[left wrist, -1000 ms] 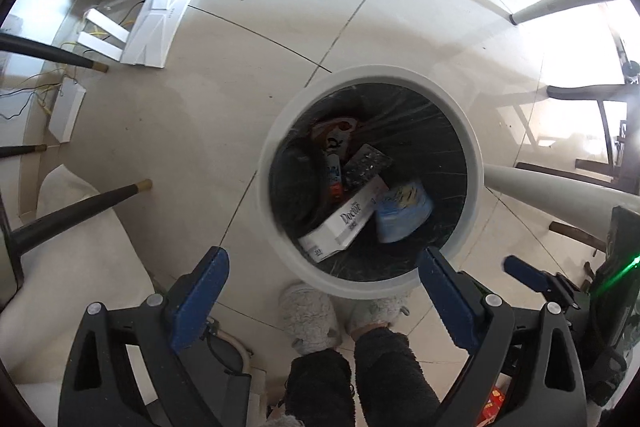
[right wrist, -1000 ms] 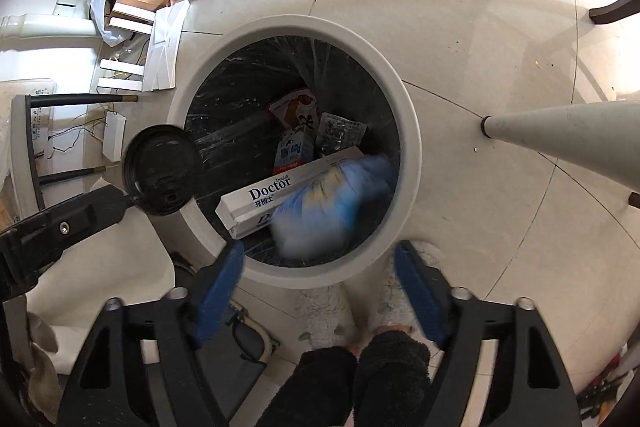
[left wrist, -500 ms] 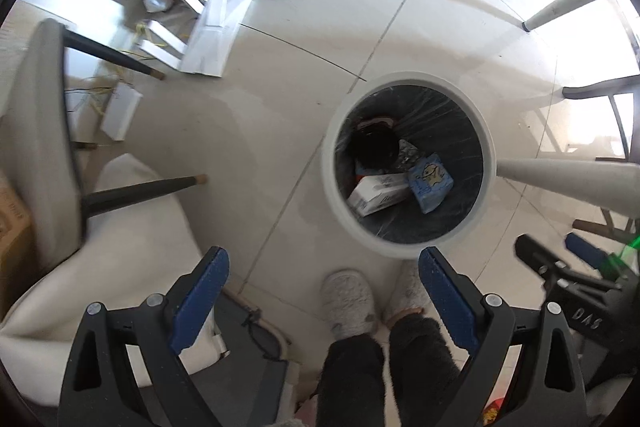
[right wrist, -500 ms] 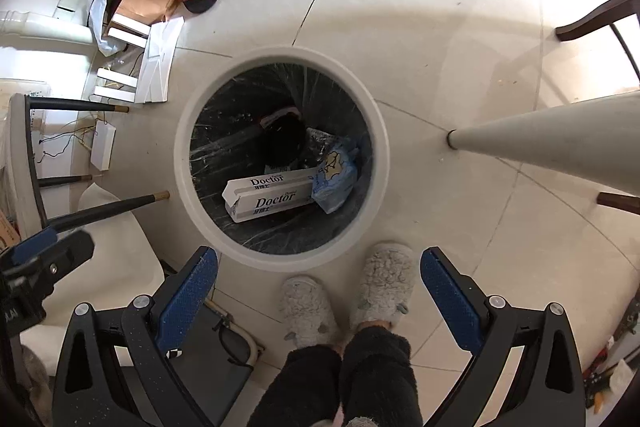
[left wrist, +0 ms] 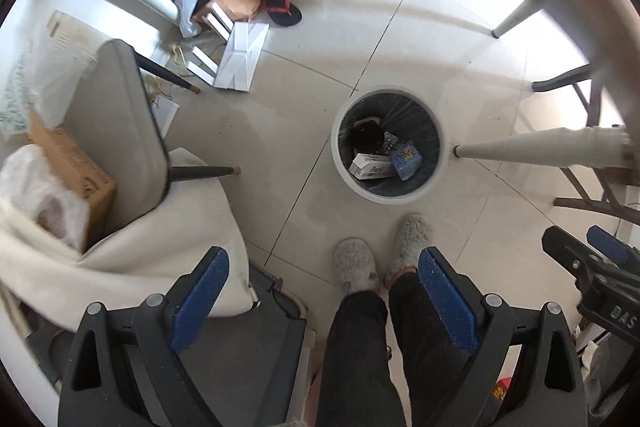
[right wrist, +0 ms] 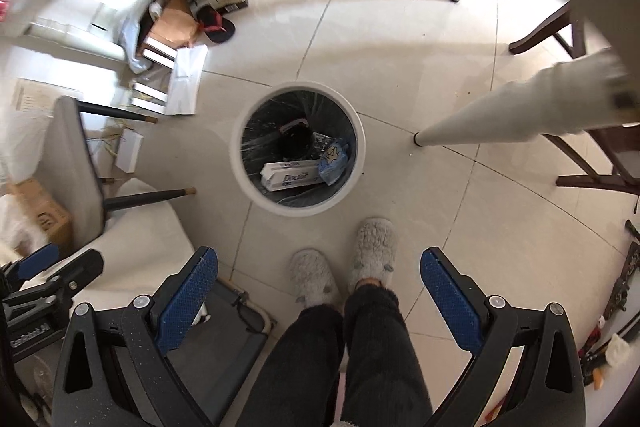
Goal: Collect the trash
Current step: 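Move both tools from the bin back over the table, then grasp the white striped medicine box with the left gripper while the right grasps the blue-green rice bag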
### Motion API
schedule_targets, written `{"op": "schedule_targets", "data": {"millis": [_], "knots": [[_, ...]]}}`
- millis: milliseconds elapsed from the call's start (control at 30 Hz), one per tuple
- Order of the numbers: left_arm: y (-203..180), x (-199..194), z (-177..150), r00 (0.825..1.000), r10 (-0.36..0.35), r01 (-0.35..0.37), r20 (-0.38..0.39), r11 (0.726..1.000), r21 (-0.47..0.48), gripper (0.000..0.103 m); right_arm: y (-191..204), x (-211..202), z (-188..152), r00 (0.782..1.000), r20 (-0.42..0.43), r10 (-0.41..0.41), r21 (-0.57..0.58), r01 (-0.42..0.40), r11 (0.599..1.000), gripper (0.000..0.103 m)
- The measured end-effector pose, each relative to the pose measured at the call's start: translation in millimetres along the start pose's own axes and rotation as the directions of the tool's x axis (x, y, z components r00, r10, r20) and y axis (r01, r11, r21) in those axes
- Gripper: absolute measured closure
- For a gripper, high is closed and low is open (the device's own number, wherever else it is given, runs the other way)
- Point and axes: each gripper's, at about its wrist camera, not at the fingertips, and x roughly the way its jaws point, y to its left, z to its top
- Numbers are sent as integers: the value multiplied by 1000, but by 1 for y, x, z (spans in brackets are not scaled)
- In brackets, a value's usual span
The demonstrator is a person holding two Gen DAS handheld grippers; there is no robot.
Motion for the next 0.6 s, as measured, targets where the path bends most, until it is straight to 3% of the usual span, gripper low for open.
{"op": "schedule_targets", "data": {"millis": [267,500,533,600], "knots": [[-2,-127,-9,986,29,-31,166,999,7,6,7,-140,-28,995,57,84,38,-87,996,1],[-32,-204,31,927,67,-107,369,990,87,5,-20,-245,1,978,179,103,93,-121,988,1],[-40,-211,39,921,52,-105,387,988,117,0,-26,-255,9,976,193,96,100,-117,988,1],[-65,-219,57,906,43,-145,422,966,214,0,-44,-273,29,975,209,74,117,-100,988,1]]}}
